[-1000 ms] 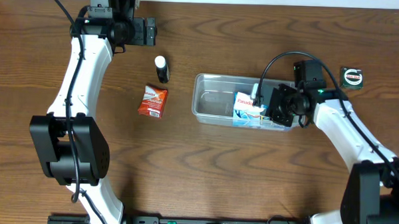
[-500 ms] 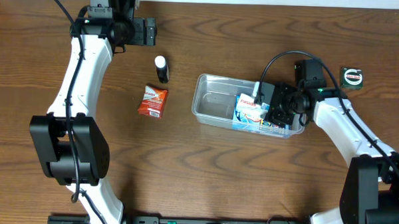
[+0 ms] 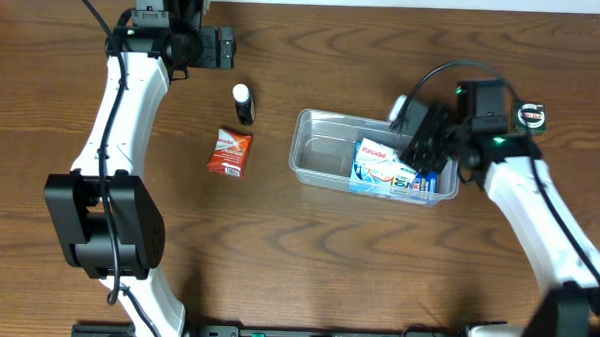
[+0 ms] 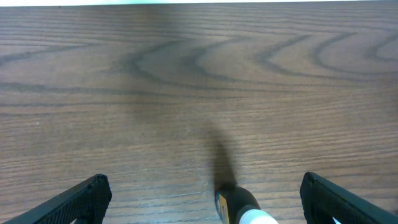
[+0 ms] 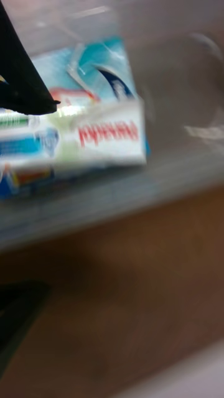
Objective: Pack container
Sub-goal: 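Release the Panadol box and raise the right gripper, then move the right gripper toward the green Zam-Buk tin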
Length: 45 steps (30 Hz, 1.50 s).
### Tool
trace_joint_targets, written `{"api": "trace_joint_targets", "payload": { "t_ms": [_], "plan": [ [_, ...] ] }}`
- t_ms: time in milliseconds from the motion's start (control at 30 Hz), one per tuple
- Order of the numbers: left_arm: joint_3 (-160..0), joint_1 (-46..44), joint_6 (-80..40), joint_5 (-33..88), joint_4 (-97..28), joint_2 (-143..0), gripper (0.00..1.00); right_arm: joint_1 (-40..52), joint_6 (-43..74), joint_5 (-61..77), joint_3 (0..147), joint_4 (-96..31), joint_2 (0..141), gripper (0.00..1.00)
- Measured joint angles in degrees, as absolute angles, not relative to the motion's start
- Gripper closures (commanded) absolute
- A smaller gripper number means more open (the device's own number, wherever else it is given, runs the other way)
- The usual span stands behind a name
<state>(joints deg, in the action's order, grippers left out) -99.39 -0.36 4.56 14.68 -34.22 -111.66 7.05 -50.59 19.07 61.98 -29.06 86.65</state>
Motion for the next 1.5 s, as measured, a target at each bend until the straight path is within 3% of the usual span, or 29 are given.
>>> {"api": "trace_joint_targets", "payload": {
  "t_ms": [67,133,233,533,767,1500],
  "plan": [
    [-99.4,-0.4,4.6,14.7,-34.2,-111.7,0.02,6.6,-46.9,17.4,63.1,-28.9,83.6,0.43],
    [-99.4,-0.4,4.6,14.7,-34.2,-111.7,0.02,6.2,-41.0,15.9,63.7,-30.1,80.6,0.69],
    [-99.4,-0.4,4.6,14.7,-34.2,-111.7,0.02,6.1,-30.8,15.0,63.8,-34.9,77.2,0.99],
    [-99.4,-0.4,4.6,14.7,-34.2,-111.7,0.02,7.6,-2.8,14.6,63.7,-60.8,72.3,0.99],
    [-99.4,-0.4,4.6,14.7,-34.2,-111.7,0.02,8.3,4.4,15.5,63.7,-73.9,72.3,0.99],
    [-99.4,-0.4,4.6,14.7,-34.2,-111.7,0.02,8.3,9.7,5.1,54.2,-53.2,82.1,0.99]
  ]
}}
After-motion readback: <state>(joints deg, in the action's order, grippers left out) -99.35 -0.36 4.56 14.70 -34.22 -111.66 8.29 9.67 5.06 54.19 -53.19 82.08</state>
